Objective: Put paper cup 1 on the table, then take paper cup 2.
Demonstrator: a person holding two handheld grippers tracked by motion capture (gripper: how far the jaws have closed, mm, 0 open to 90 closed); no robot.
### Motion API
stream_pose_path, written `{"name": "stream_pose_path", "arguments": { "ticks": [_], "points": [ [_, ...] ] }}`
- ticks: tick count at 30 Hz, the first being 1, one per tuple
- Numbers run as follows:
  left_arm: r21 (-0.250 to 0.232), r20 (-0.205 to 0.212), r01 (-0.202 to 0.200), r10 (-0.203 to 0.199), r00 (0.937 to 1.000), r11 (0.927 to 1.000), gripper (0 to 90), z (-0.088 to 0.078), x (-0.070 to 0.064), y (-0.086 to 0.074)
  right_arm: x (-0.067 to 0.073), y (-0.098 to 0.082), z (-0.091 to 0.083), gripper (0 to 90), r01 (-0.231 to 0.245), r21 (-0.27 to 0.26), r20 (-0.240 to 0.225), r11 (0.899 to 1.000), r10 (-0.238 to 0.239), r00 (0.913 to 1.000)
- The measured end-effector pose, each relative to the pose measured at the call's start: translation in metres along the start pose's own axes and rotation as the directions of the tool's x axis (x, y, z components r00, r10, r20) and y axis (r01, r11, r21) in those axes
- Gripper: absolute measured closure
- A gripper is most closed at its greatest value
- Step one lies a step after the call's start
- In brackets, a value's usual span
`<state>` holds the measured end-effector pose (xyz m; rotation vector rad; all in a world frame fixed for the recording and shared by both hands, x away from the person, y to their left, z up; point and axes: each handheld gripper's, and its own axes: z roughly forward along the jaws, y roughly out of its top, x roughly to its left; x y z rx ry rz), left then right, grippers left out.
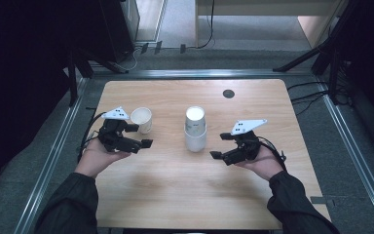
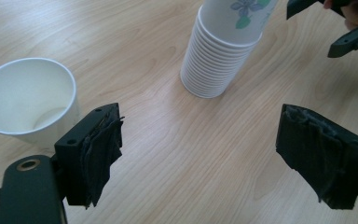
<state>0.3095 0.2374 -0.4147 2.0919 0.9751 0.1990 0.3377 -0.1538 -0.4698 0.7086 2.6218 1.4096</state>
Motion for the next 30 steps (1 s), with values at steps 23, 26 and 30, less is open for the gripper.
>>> {"name": "stream_pose_path", "arguments": {
  "ticks": [23, 26, 30],
  "points": [
    [-0.009, 0.055, -0.039, 0.039, 0.9977, 0.9992, 15.2, 0.026, -0.020, -0.022, -0.010, 0.040, 0.005, 23.6, 0.025, 0.003, 0.040, 1.000, -0.025, 0.9989],
    [-0.015, 0.067, -0.036, 0.037, 0.9971, 0.9992, 15.1, 0.028, -0.020, -0.022, -0.013, 0.048, 0.005, 23.6, 0.035, 0.000, 0.039, 0.999, -0.035, 0.9986],
    [-0.004, 0.088, -0.048, 0.048, 0.9950, 0.9989, 15.2, 0.031, -0.021, -0.023, -0.015, 0.057, 0.007, 23.6, 0.049, 0.007, 0.033, 0.999, -0.050, 0.9982]
  ]
}}
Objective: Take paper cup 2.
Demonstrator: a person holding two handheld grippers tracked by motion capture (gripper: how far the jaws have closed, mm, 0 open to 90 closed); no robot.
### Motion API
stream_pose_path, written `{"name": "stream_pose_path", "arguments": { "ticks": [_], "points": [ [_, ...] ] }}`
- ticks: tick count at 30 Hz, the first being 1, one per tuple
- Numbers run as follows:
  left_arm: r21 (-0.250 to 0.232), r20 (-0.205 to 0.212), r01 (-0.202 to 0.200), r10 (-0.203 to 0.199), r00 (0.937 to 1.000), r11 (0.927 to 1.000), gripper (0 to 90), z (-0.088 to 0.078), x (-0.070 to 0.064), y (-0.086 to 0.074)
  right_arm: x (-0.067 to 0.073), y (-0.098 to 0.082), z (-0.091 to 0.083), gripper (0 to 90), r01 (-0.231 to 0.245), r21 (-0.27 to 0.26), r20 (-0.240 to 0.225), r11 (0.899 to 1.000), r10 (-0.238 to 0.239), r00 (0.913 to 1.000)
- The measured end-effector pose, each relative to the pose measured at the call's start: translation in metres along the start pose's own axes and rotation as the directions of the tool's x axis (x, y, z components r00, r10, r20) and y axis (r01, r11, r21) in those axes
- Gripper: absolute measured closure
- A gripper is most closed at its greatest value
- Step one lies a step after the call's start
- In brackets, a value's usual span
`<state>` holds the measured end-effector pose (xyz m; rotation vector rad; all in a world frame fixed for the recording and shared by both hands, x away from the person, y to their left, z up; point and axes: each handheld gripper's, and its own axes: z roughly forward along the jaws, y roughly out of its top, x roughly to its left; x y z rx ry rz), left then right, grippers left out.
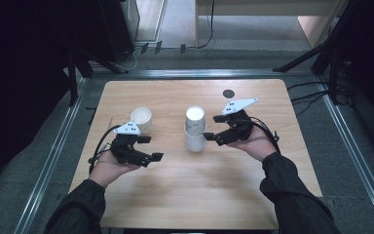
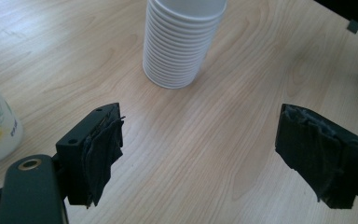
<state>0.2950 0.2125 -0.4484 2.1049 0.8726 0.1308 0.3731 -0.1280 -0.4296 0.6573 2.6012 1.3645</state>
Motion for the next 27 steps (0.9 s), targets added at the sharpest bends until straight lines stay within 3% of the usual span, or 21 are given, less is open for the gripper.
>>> {"name": "stream_pose_path", "arguments": {
  "ticks": [3, 11, 17, 27],
  "points": [
    [0.006, 0.010, -0.012, 0.012, 0.9999, 0.9999, 15.2, 0.001, -0.001, -0.001, -0.002, 0.013, 0.004, 23.6, 0.021, 0.008, -0.012, 1.000, -0.021, 0.9997],
    [-0.008, 0.031, 0.007, -0.007, 0.9995, 0.9999, 15.4, 0.001, 0.000, -0.002, -0.005, 0.033, 0.010, 23.2, 0.043, 0.016, -0.024, 0.999, -0.042, 0.9988],
    [0.006, 0.035, 0.004, -0.004, 0.9994, 1.0000, 15.6, 0.002, 0.000, -0.005, -0.004, 0.042, 0.017, 22.5, 0.048, 0.027, -0.049, 0.998, -0.047, 0.9977],
    [0.013, 0.036, 0.001, -0.001, 0.9993, 0.9999, 15.7, 0.003, 0.000, -0.006, -0.004, 0.054, 0.030, 22.3, 0.078, 0.064, -0.053, 0.995, -0.075, 0.9958]
  ]
}}
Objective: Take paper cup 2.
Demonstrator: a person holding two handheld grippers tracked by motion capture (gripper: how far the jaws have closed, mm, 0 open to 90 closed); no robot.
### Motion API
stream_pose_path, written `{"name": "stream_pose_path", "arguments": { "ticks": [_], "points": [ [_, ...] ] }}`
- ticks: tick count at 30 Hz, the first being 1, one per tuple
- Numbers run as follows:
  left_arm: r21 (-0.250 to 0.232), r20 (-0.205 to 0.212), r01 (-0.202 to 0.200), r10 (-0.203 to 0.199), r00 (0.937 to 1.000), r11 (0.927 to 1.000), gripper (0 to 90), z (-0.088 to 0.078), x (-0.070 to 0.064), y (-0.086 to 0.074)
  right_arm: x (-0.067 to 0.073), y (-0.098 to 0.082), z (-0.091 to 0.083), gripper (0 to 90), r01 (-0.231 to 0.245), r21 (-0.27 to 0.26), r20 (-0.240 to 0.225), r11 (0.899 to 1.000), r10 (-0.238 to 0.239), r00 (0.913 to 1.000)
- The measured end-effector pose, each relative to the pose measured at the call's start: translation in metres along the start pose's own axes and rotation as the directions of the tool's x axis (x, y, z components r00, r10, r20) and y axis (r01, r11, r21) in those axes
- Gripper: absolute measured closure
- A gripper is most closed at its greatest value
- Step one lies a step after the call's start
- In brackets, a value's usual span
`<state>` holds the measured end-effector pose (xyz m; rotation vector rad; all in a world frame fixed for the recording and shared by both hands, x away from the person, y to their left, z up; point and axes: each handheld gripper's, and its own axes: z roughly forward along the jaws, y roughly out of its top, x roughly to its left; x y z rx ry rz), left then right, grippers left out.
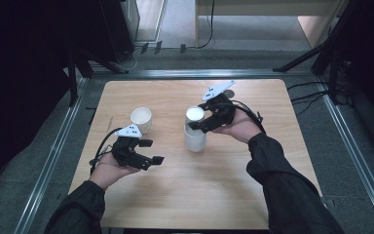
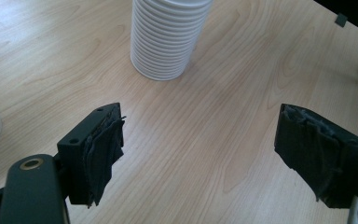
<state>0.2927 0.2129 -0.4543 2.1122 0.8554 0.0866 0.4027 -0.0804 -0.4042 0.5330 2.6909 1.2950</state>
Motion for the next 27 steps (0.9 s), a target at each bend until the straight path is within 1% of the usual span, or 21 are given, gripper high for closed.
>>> {"name": "stream_pose_path", "arguments": {
  "ticks": [3, 5, 7, 10, 16, 19, 23, 24, 27],
  "points": [
    [-0.003, 0.003, 0.003, -0.003, 1.0000, 1.0000, 15.7, 0.000, 0.000, 0.000, 0.000, 0.003, 0.003, 24.4, 0.007, 0.008, -0.003, 1.000, -0.007, 1.0000],
    [-0.004, 0.006, 0.002, -0.002, 1.0000, 1.0000, 15.7, -0.001, 0.000, 0.000, -0.001, 0.005, 0.004, 28.4, 0.017, 0.013, -0.006, 1.000, -0.017, 0.9998],
    [-0.004, 0.010, 0.003, -0.003, 0.9999, 1.0000, 15.7, -0.001, 0.000, 0.000, 0.000, 0.006, 0.005, 32.6, 0.034, 0.022, 0.011, 0.999, -0.034, 0.9993],
    [-0.005, 0.012, 0.005, -0.005, 0.9999, 1.0000, 15.7, -0.001, 0.000, 0.000, -0.001, 0.007, 0.004, 33.1, 0.032, 0.027, 0.011, 0.999, -0.033, 0.9994],
    [-0.007, 0.015, 0.004, -0.004, 0.9999, 1.0000, 15.7, -0.001, 0.000, 0.000, 0.001, 0.010, 0.003, 33.7, 0.045, 0.030, 0.019, 0.999, -0.045, 0.9988],
    [-0.007, 0.014, 0.003, -0.003, 0.9999, 1.0000, 15.7, -0.001, 0.000, 0.000, 0.000, 0.013, 0.000, 33.8, 0.046, 0.018, 0.019, 0.999, -0.047, 0.9987],
    [-0.010, 0.014, 0.004, -0.004, 0.9999, 0.9999, 15.7, -0.001, 0.000, 0.000, 0.000, 0.015, -0.003, 33.8, 0.053, 0.020, 0.021, 0.998, -0.053, 0.9984],
    [-0.010, 0.015, 0.004, -0.004, 0.9999, 0.9999, 15.7, -0.001, 0.000, 0.000, 0.000, 0.016, -0.005, 33.9, 0.051, 0.011, 0.020, 0.999, -0.052, 0.9985],
    [-0.018, 0.017, 0.013, -0.013, 0.9998, 0.9997, 15.7, -0.001, 0.000, 0.000, 0.000, 0.018, -0.008, 33.9, 0.049, 0.002, 0.021, 0.999, -0.049, 0.9986]
  ]
}}
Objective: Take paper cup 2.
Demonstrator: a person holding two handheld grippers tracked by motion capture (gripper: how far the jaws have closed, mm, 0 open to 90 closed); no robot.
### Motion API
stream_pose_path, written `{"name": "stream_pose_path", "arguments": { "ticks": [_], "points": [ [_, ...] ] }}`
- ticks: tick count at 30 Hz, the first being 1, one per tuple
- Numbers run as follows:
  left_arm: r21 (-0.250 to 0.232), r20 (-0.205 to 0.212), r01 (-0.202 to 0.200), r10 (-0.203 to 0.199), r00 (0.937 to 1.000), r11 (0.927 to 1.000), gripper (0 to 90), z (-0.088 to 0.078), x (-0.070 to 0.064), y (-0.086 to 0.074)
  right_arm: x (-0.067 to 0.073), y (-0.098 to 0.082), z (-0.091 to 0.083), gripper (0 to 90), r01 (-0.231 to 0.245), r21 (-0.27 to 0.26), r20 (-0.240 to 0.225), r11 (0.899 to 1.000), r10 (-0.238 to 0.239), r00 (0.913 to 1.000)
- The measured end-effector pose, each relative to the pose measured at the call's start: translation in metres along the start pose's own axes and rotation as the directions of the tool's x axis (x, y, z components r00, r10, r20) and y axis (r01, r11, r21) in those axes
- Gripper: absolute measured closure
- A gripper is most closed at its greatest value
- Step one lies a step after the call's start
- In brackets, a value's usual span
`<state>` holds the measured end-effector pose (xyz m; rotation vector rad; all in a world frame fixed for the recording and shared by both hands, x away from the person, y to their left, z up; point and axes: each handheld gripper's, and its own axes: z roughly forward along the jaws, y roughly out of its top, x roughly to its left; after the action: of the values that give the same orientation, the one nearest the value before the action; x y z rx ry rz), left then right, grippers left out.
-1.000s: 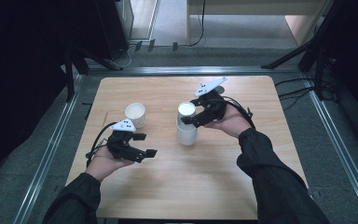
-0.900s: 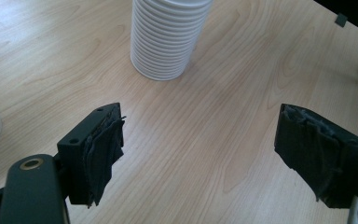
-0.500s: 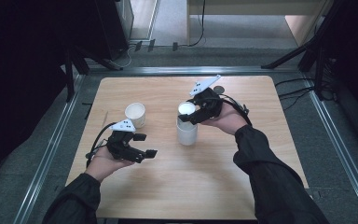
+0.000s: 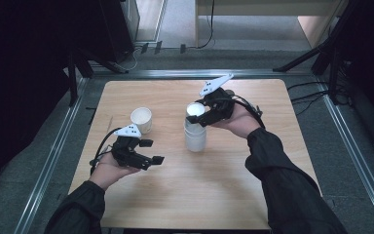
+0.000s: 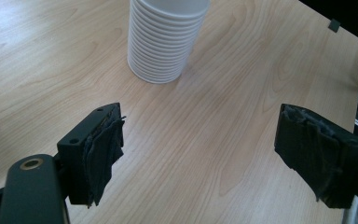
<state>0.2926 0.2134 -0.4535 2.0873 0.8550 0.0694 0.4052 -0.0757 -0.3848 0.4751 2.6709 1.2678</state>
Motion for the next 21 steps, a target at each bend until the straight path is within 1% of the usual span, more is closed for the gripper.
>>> {"name": "stream_pose_path", "arguments": {
  "ticks": [5, 9, 12, 13, 15, 17, 21],
  "points": [
    [-0.008, 0.006, 0.006, -0.006, 1.0000, 0.9999, 15.7, -0.001, 0.001, 0.000, 0.000, 0.006, -0.008, 34.0, 0.004, -0.012, 0.003, 1.000, -0.004, 1.0000],
    [-0.012, 0.006, 0.011, -0.011, 0.9999, 0.9999, 15.7, -0.001, 0.002, 0.001, 0.000, 0.012, -0.018, 34.1, 0.006, -0.032, 0.002, 0.999, -0.006, 1.0000],
    [-0.013, -0.001, 0.005, -0.005, 1.0000, 0.9999, 15.7, -0.001, 0.001, 0.001, 0.000, 0.015, -0.025, 34.2, 0.013, -0.042, 0.007, 0.999, -0.013, 0.9999],
    [-0.013, 0.003, 0.007, -0.007, 1.0000, 0.9999, 15.7, 0.000, 0.001, 0.001, 0.001, 0.016, -0.027, 34.1, 0.015, -0.042, 0.009, 0.999, -0.014, 0.9999],
    [-0.014, 0.004, 0.006, -0.006, 1.0000, 0.9999, 15.7, 0.000, 0.001, 0.002, 0.001, 0.018, -0.035, 34.2, 0.012, -0.057, 0.006, 0.998, -0.011, 0.9999],
    [-0.015, 0.007, 0.007, -0.007, 1.0000, 0.9999, 15.6, 0.000, 0.001, 0.002, 0.001, 0.019, -0.038, 34.2, 0.008, -0.063, 0.001, 0.998, -0.008, 1.0000],
    [-0.019, 0.010, 0.004, -0.004, 0.9999, 0.9998, 15.6, 0.001, -0.001, 0.003, 0.003, 0.020, -0.050, 34.3, 0.007, -0.083, -0.003, 0.997, -0.007, 1.0000]
  ]
}}
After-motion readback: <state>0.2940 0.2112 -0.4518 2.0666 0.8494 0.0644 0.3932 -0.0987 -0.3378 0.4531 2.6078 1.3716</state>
